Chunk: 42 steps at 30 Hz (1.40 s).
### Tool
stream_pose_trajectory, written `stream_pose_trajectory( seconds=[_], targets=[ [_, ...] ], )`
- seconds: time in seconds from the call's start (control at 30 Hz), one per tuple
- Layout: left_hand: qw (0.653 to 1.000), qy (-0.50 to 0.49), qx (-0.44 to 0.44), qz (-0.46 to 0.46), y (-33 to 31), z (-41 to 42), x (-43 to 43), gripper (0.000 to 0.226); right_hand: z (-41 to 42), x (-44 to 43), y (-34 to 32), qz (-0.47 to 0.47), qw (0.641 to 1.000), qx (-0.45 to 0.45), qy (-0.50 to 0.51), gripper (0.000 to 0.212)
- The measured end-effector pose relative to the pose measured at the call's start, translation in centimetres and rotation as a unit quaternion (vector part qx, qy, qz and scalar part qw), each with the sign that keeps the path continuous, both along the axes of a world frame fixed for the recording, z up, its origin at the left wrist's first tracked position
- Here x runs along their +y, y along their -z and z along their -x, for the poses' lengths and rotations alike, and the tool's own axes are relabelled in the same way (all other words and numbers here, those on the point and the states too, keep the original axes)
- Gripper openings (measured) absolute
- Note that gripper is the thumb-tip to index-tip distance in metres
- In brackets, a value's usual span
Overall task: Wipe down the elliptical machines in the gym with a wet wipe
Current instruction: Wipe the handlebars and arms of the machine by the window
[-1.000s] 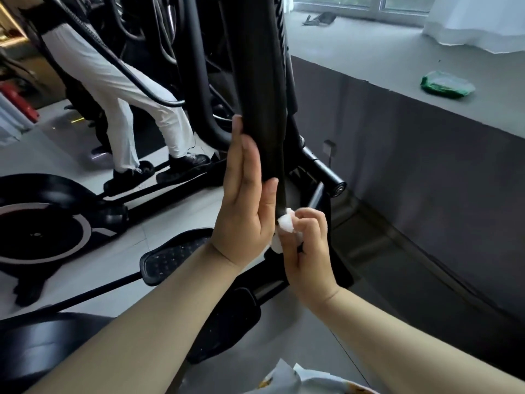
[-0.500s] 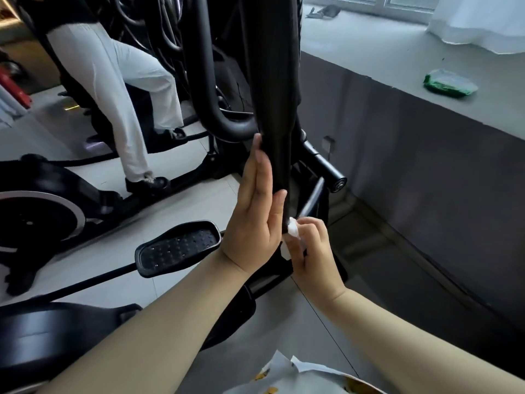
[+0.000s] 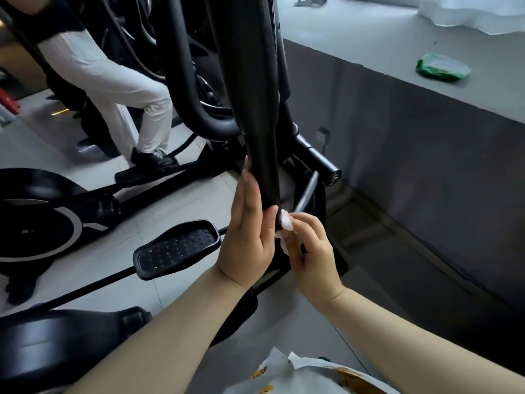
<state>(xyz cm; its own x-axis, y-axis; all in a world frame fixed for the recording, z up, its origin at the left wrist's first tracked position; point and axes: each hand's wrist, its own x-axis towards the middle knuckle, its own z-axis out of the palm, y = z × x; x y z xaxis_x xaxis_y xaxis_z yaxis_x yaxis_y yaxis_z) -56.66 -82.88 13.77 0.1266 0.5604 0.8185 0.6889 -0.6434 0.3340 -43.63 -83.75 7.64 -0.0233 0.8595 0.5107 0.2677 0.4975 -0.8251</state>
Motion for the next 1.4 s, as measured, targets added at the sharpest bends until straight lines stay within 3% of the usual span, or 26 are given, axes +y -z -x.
stream_pose_trajectory(
  seconds=[0.17,0.33,0.53,0.7,0.9,1.07,1.2,1.3,1.4],
  targets=[
    [1.000,0.017,-0.002,0.025,-0.2,0.2,-0.3,0.068,2.1,-0.5,-2.7,-0.086,0.995,0.047,0.005,0.038],
    [1.000,0.013,0.023,0.002,0.0,0.4,-0.2,0.069,1.1,-0.6,0.2,-0.039,0.999,0.029,0.007,0.032],
    [0.995,-0.016,0.092,-0.042,-0.2,0.3,-0.1,0.086,1.8,-0.9,-0.9,-0.079,0.996,0.021,0.045,0.034],
    [0.979,-0.049,0.178,-0.090,-0.1,1.0,0.1,0.068,0.9,-0.5,1.9,0.019,0.999,-0.027,0.017,0.040],
    [0.970,-0.062,0.219,-0.081,-0.3,1.6,0.2,0.044,1.5,-1.3,1.7,-0.026,0.999,-0.021,0.029,0.043],
    [0.930,-0.110,0.334,-0.110,0.4,1.6,0.0,0.044,1.5,0.0,2.8,0.113,0.992,0.001,0.048,0.051],
    [0.916,-0.138,0.357,-0.117,0.6,1.4,-0.2,0.041,1.7,-1.3,2.5,0.012,0.999,-0.008,0.043,0.047],
    [0.905,-0.156,0.372,-0.135,0.3,1.1,-0.3,0.040,1.7,-0.9,2.8,0.052,0.997,0.009,0.058,0.042],
    [0.885,-0.191,0.393,-0.162,-0.9,1.4,-0.1,0.050,1.9,-1.1,1.0,0.018,0.998,0.034,0.051,0.036]
  ],
)
